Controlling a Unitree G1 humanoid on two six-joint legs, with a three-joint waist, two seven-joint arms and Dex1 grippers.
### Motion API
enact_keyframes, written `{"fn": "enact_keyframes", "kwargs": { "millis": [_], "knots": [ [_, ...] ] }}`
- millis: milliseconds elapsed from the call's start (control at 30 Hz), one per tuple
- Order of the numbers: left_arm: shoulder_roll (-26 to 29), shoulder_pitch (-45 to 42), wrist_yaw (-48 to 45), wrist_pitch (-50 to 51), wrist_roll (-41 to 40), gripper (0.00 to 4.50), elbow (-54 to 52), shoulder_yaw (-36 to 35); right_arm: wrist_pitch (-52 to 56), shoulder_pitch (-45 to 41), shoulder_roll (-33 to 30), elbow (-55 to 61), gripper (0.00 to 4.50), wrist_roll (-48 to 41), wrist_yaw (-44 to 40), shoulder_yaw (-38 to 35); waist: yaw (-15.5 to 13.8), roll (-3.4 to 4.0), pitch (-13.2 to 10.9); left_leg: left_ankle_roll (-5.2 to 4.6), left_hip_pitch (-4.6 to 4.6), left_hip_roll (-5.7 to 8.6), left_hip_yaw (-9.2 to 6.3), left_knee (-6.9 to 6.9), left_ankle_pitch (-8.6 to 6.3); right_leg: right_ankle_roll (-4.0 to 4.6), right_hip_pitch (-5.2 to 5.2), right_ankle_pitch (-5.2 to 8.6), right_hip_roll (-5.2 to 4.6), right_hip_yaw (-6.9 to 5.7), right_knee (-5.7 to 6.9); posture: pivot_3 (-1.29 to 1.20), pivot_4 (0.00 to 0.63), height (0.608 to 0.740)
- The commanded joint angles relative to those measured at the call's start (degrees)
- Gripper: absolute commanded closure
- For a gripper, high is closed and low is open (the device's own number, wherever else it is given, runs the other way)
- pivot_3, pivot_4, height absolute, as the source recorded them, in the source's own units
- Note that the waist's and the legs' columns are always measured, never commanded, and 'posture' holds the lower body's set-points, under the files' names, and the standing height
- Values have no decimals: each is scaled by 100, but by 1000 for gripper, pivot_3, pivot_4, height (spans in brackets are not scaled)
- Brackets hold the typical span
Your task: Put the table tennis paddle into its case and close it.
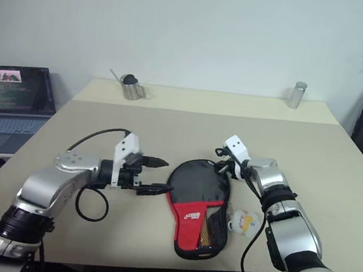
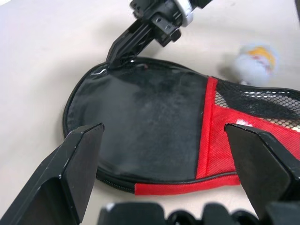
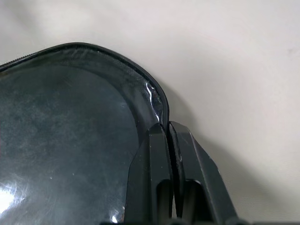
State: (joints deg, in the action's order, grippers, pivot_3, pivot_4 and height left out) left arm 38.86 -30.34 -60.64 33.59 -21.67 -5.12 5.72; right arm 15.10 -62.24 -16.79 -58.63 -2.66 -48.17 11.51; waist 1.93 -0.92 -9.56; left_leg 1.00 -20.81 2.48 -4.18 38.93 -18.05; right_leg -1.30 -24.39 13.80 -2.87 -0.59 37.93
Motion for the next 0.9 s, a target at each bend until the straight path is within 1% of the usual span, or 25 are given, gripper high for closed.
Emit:
{"fn": "enact_keyframes", "kwargs": {
  "millis": [33, 133, 200, 300, 333, 467, 567, 667, 800, 900],
  "knots": [
    [-131, -230, 7, -38, -23, 0, -127, 86, 11, 14, -88, 279, 3544, -15, -175, -175, -1, 0, 0, 0, 0, 0, 0, 0, 0, 0, 0, 0, 0, 0, -1, 0, 150, 740],
    [-447, -460, 99, -127, 112, 0, 175, 291, 138, 152, -204, 622, 2455, -53, -337, -215, -8, 0, 0, 0, -2, 0, 0, 0, 0, 0, 0, 0, 0, -1, -1, 0, 150, 740],
    [-619, -593, 126, -235, 224, 0, 395, 402, 291, 228, -275, 901, 1824, -115, -349, -305, -8, 0, 0, 0, -2, 0, 0, 0, 0, 0, 0, 0, 0, 0, -1, 0, 150, 740],
    [-1081, -932, 272, -482, 421, 0, 1012, 540, 730, 476, -647, 1758, 704, -248, -337, -520, -39, 0, 0, 0, -3, 1, 0, 1, 0, 0, 0, 0, 0, -1, -2, 0, 150, 740],
    [-1228, -1032, 325, -540, 470, 0, 1226, 559, 925, 597, -814, 2102, 438, -325, -397, -602, -41, 0, 0, 0, -6, 2, -3, 3, 0, 0, 0, 0, -2, -5, -3, 0, 150, 740],
    [-1687, -1288, 477, -990, 812, 0, 2063, 708, 1478, 1420, -1728, 3662, 438, -545, -840, -798, -91, 0, 0, -1, -12, 5, -6, 2, 0, -1, 0, 0, -4, -9, -14, 0, 150, 740],
    [-2070, -1449, 672, -1386, 1022, 0, 2741, 735, 1715, 2333, -2652, 4822, 438, -742, -1415, -905, -151, 0, 0, -4, -14, 5, -2, -2, -3, -2, 1, 1, -3, -10, -24, 0, 150, 740],
    [-2295, -1488, 662, -1799, 1253, 0, 3220, 859, 1765, 3151, -3336, 5589, 438, -941, -1852, -1053, -142, 0, 0, -9, -12, 3, 8, -1, -5, -3, 2, 1, -1, -5, -22, 0, 150, 740],
    [-2451, -1448, 629, -2242, 1719, 0, 3981, 1155, 1965, 3966, -3768, 6236, 438, -1429, -2219, -1352, -116, -1, -1, -25, 9, 0, 11, 2, -14, -4, 18, 1, 3, -4, -12, 0, 150, 740],
    [-2463, -1381, 572, -2458, 2013, 0, 4255, 1353, 2057, 4328, -3848, 6700, 438, -1752, -2403, -1390, -119, -1, 1, -28, 30, -2, 4, 4, -15, -5, 38, 1, 6, -8, -7, 0, 150, 740]
  ]
}}
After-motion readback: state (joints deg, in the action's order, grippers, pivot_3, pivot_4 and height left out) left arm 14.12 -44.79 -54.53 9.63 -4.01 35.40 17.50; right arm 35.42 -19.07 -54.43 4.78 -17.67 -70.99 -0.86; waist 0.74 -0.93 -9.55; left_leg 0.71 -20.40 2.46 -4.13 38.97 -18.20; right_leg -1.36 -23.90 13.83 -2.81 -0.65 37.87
